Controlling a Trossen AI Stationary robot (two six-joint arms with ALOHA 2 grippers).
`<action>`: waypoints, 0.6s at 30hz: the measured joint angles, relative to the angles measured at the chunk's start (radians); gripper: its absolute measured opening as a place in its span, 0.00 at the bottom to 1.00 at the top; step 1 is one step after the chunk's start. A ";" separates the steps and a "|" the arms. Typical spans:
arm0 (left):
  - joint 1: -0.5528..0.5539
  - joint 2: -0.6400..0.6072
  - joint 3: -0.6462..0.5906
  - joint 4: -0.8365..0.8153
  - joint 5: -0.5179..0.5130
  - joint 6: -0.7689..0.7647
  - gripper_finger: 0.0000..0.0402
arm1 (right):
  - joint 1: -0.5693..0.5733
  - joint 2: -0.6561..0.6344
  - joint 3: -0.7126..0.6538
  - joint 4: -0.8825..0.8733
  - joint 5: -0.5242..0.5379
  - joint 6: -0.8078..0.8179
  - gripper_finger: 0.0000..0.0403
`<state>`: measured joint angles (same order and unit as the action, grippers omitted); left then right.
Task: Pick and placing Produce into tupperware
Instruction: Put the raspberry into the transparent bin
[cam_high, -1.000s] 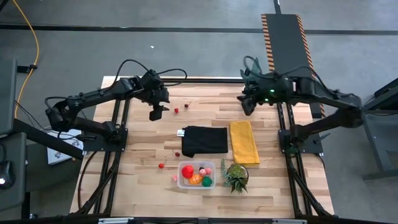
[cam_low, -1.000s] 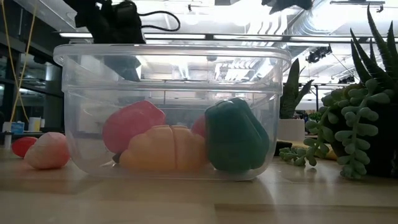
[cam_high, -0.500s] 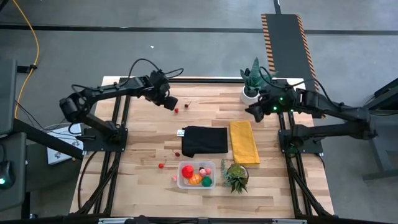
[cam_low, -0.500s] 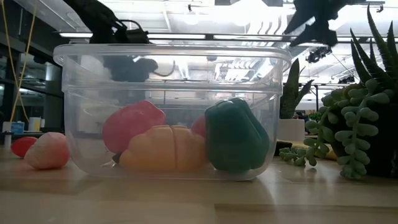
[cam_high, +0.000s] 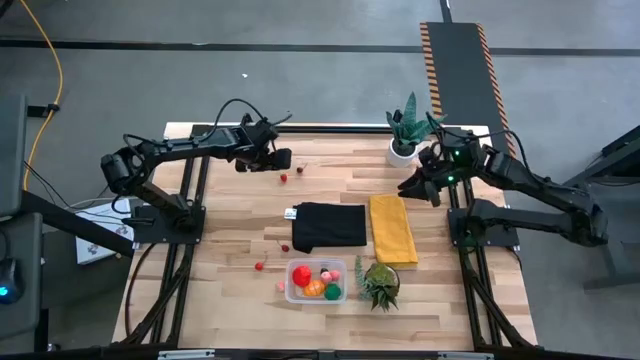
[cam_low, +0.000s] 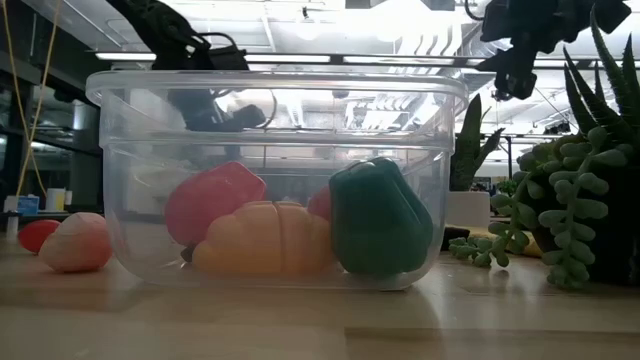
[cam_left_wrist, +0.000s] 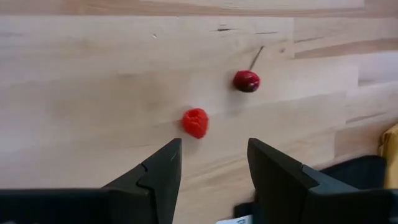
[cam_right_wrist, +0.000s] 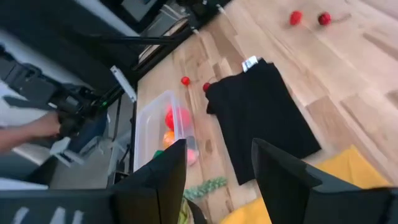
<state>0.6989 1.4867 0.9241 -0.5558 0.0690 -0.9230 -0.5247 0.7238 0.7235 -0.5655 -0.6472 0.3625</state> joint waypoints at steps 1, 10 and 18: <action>-0.014 0.007 0.003 0.007 -0.006 -0.022 0.43 | -0.017 0.000 0.000 -0.001 -0.023 -0.025 0.43; -0.086 0.148 0.184 -0.094 -0.042 -0.077 0.43 | -0.166 0.002 0.000 -0.057 -0.231 -0.178 0.43; -0.091 0.265 0.352 -0.317 -0.107 -0.081 0.43 | -0.208 0.002 0.000 -0.080 -0.295 -0.242 0.43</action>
<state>0.6083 1.7519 1.2756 -0.8723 -0.0379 -1.0044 -0.7325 0.7258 0.7235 -0.6453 -0.9424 0.1210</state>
